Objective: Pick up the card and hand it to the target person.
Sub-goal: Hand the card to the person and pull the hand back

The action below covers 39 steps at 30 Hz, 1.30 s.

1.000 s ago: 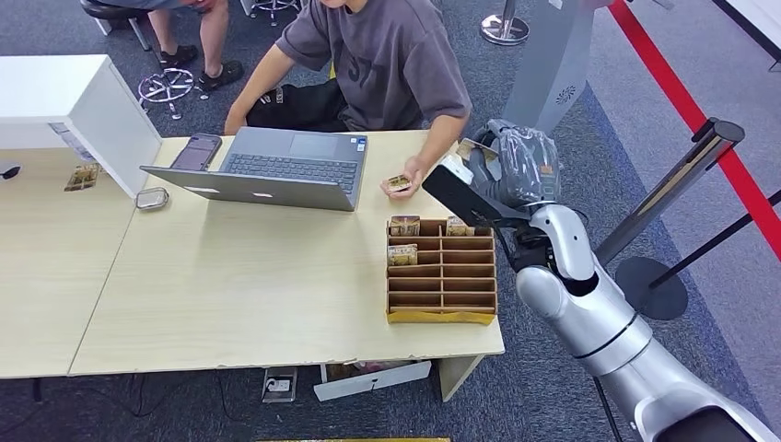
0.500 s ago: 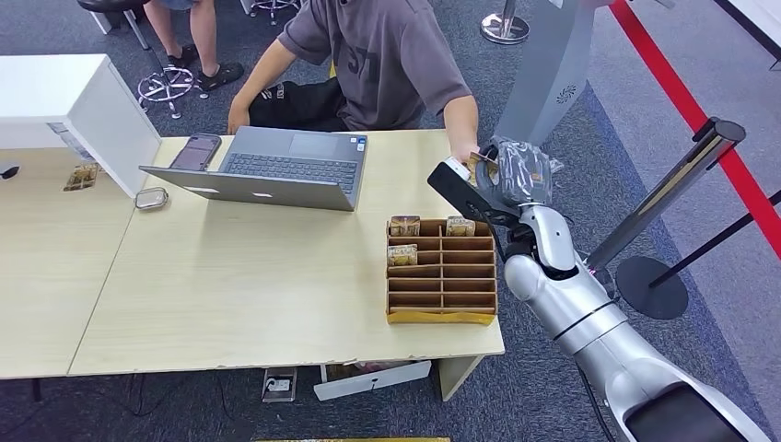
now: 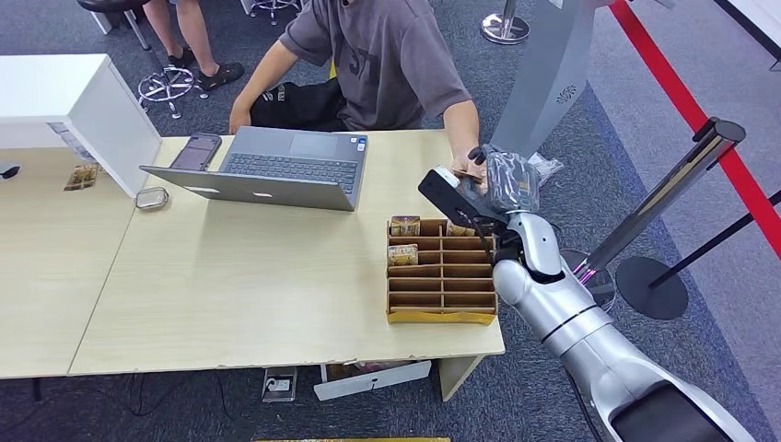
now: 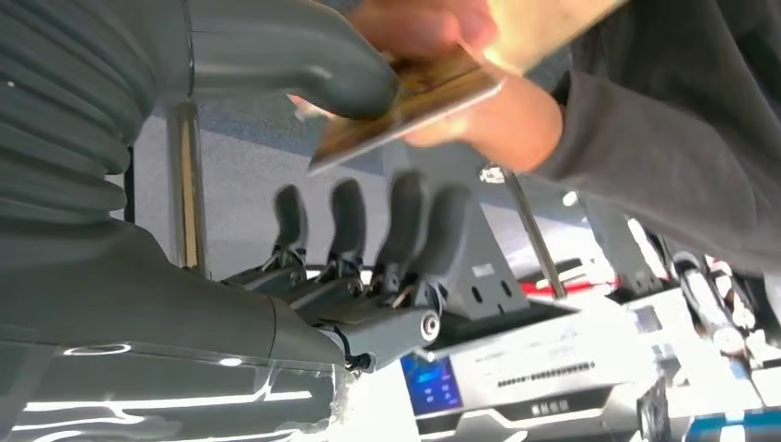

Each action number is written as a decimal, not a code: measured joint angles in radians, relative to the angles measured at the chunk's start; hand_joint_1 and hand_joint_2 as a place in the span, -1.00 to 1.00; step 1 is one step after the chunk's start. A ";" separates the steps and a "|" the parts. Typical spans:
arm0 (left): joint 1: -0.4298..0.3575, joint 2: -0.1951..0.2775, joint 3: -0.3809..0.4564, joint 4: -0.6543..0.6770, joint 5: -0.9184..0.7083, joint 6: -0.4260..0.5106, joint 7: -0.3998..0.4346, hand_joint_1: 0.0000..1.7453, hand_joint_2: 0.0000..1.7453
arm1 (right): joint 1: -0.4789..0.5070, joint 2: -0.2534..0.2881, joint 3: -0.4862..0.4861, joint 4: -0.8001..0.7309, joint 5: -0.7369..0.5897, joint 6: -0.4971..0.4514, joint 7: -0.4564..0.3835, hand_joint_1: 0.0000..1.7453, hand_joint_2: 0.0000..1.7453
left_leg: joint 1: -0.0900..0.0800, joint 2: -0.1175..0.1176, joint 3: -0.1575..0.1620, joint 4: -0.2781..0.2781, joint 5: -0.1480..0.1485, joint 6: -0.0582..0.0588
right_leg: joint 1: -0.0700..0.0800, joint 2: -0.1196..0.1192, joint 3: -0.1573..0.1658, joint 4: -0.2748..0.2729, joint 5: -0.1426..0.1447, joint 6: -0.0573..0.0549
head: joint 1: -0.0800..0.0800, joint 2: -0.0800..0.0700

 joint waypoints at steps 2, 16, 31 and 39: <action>0.000 0.000 0.002 -0.001 0.001 0.001 -0.002 -1.00 -1.00 | 0.005 0.000 0.001 -0.005 0.000 0.000 0.003 -1.00 1.00 | 0.000 0.000 0.000 0.000 0.000 0.000 | 0.000 0.000 0.000 0.000 0.000 0.000 | 0.000 0.000; 0.004 -0.005 0.016 0.001 0.002 0.009 -0.004 -1.00 -1.00 | 0.088 -0.016 -0.061 -0.119 -0.055 -0.071 0.036 -1.00 1.00 | 0.000 -0.002 -0.001 0.001 0.000 0.000 | 0.000 -0.002 -0.001 0.001 -0.001 0.000 | 0.000 0.000; 0.049 -0.014 0.058 0.001 0.042 0.054 -0.047 -1.00 -1.00 | 0.447 0.057 -0.275 -0.494 -0.566 -0.335 -0.272 -1.00 1.00 | 0.000 -0.003 -0.001 0.000 0.000 0.000 | 0.000 -0.003 0.000 0.000 -0.001 0.000 | 0.000 0.000; 0.062 -0.014 0.074 0.006 0.059 0.063 -0.051 -1.00 -1.00 | 0.529 0.084 -0.260 -0.533 -0.639 -0.335 -0.316 -1.00 1.00 | 0.000 -0.001 -0.001 0.001 -0.001 0.000 | 0.000 -0.002 -0.001 0.001 -0.001 0.000 | 0.000 0.000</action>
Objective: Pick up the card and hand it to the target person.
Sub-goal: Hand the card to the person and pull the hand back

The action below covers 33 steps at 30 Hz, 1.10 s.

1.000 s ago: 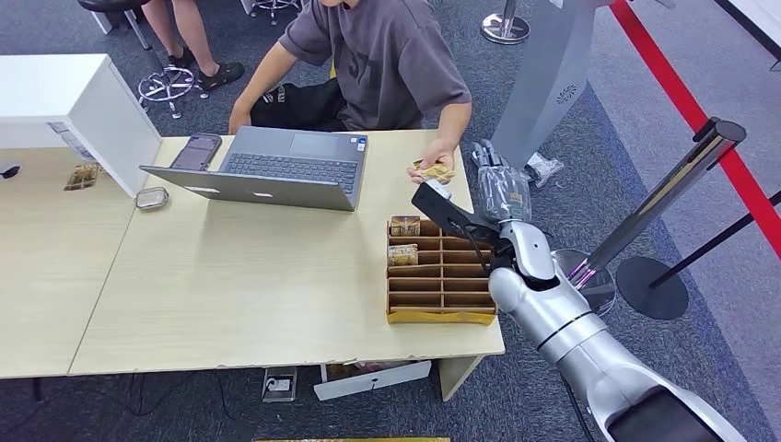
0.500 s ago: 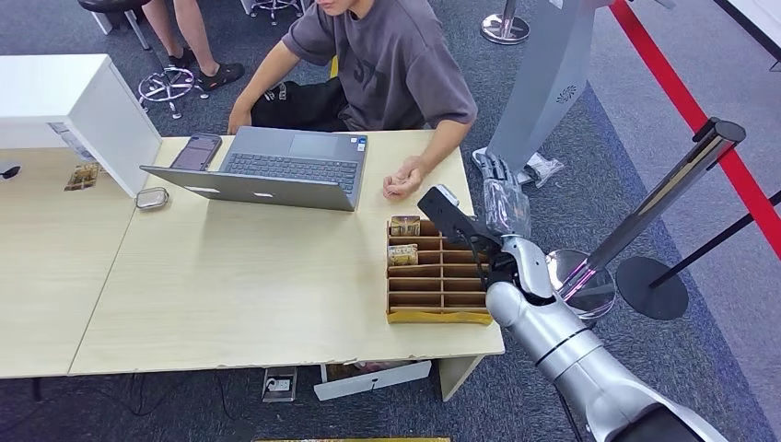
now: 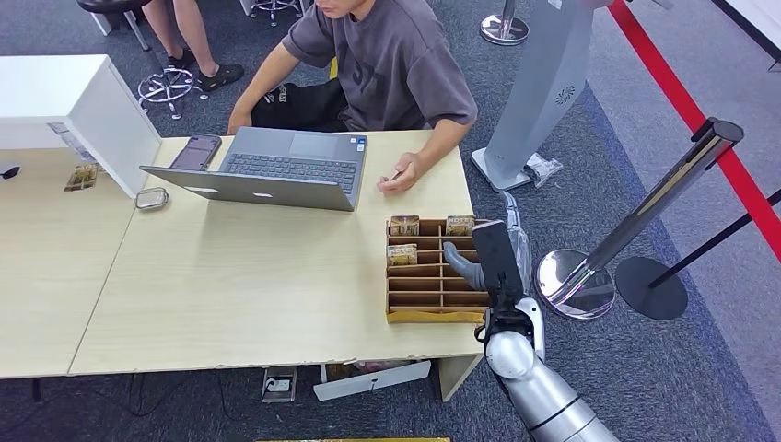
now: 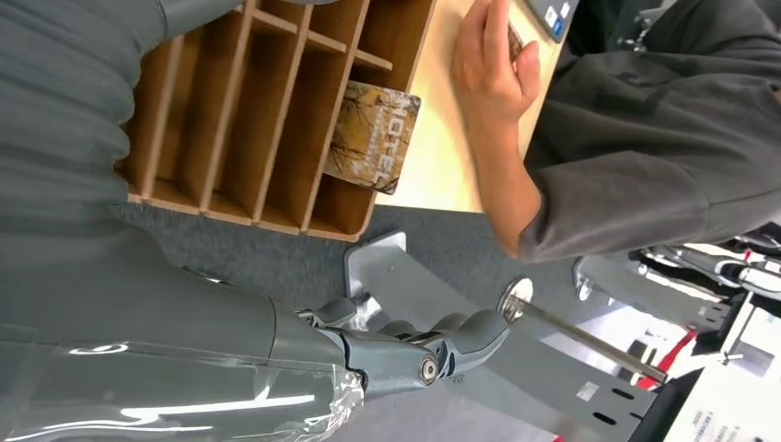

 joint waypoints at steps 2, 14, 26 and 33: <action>0.005 -0.002 0.003 0.000 0.004 0.005 -0.002 -1.00 -1.00 | 0.022 0.004 0.004 -0.014 -0.002 0.000 -0.010 -1.00 1.00 | 0.000 0.000 0.001 0.000 0.000 0.000 | 0.000 0.000 0.001 -0.001 0.000 0.000 | 0.000 0.000; 0.008 -0.006 0.005 -0.002 0.018 0.015 0.000 -1.00 -1.00 | 0.039 0.034 0.046 0.047 -0.065 0.000 -0.051 -1.00 1.00 | 0.000 0.002 0.001 -0.001 0.001 0.000 | 0.000 0.002 0.000 -0.001 0.001 0.000 | 0.000 0.000; 0.008 -0.008 0.009 -0.001 0.027 0.023 -0.002 -1.00 -1.00 | 0.048 0.032 0.052 0.035 -0.068 0.000 -0.055 -1.00 1.00 | 0.000 0.002 0.001 -0.001 0.000 0.000 | 0.000 0.003 0.000 -0.001 0.001 0.000 | 0.000 0.000; 0.008 -0.010 0.013 -0.001 0.035 0.026 -0.002 -1.00 -1.00 | 0.043 0.019 0.066 0.039 -0.075 0.000 -0.037 -1.00 1.00 | 0.000 0.002 0.001 -0.001 0.001 0.000 | 0.000 0.003 0.000 -0.001 0.001 0.000 | 0.000 0.000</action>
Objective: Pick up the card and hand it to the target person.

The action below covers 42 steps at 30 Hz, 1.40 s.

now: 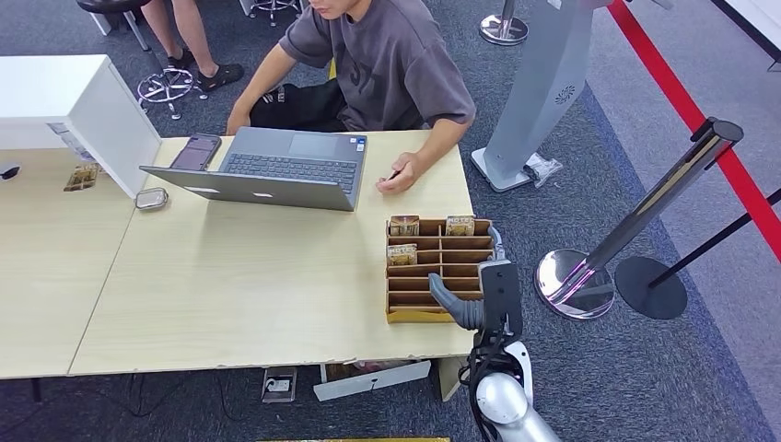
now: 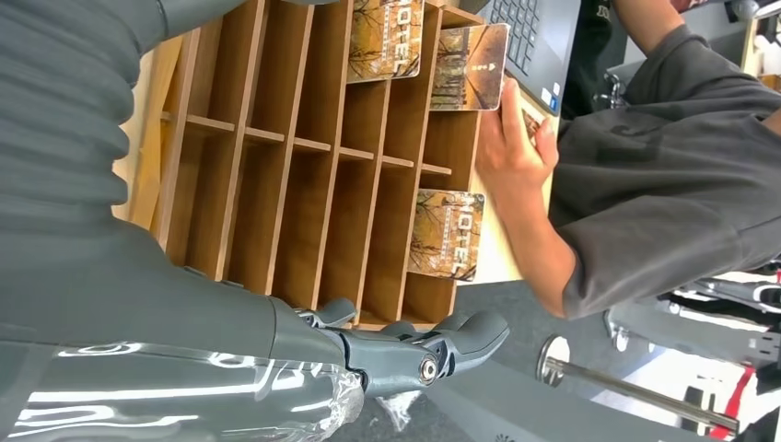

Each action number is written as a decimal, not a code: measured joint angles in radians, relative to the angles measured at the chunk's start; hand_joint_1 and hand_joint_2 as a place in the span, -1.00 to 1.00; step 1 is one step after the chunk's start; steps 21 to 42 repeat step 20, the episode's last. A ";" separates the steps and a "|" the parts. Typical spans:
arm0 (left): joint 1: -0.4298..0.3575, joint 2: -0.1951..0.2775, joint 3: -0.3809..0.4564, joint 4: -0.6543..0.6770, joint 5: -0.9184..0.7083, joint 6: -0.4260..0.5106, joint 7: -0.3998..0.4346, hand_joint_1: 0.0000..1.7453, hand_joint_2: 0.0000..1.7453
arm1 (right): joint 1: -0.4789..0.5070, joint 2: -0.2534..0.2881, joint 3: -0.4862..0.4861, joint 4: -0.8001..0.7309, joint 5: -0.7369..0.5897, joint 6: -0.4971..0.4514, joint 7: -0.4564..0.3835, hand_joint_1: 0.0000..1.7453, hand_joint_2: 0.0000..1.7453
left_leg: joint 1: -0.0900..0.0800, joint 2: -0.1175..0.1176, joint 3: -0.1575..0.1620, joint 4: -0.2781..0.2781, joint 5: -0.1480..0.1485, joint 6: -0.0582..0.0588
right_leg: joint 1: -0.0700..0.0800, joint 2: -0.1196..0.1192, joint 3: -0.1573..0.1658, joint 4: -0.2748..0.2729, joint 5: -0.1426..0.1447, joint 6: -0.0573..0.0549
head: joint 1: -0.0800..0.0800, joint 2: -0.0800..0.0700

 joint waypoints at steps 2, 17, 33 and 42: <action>0.000 -0.003 -0.001 0.001 0.001 0.003 0.002 -1.00 -1.00 | 0.003 -0.002 -0.003 -0.004 -0.003 0.000 0.000 -1.00 1.00 | 0.000 0.000 0.000 0.000 0.000 0.000 | 0.000 0.000 0.000 0.000 0.000 0.000 | 0.000 0.000; 0.000 -0.004 -0.008 0.000 0.005 -0.002 -0.003 -1.00 -1.00 | -0.002 -0.021 0.006 -0.018 0.001 0.000 0.018 -1.00 1.00 | 0.000 0.000 0.000 0.000 0.000 0.000 | 0.000 0.000 0.000 0.000 0.000 0.000 | 0.000 0.000; -0.001 -0.004 -0.009 0.001 0.006 0.000 0.000 -1.00 -1.00 | 0.000 -0.018 0.002 -0.022 0.003 0.000 0.017 -1.00 1.00 | 0.000 0.000 0.000 0.000 0.000 0.000 | 0.000 0.000 0.000 0.000 0.000 0.000 | 0.000 0.000; -0.001 -0.004 -0.009 0.001 0.006 0.000 0.000 -1.00 -1.00 | 0.000 -0.018 0.002 -0.022 0.003 0.000 0.017 -1.00 1.00 | 0.000 0.000 0.000 0.000 0.000 0.000 | 0.000 0.000 0.000 0.000 0.000 0.000 | 0.000 0.000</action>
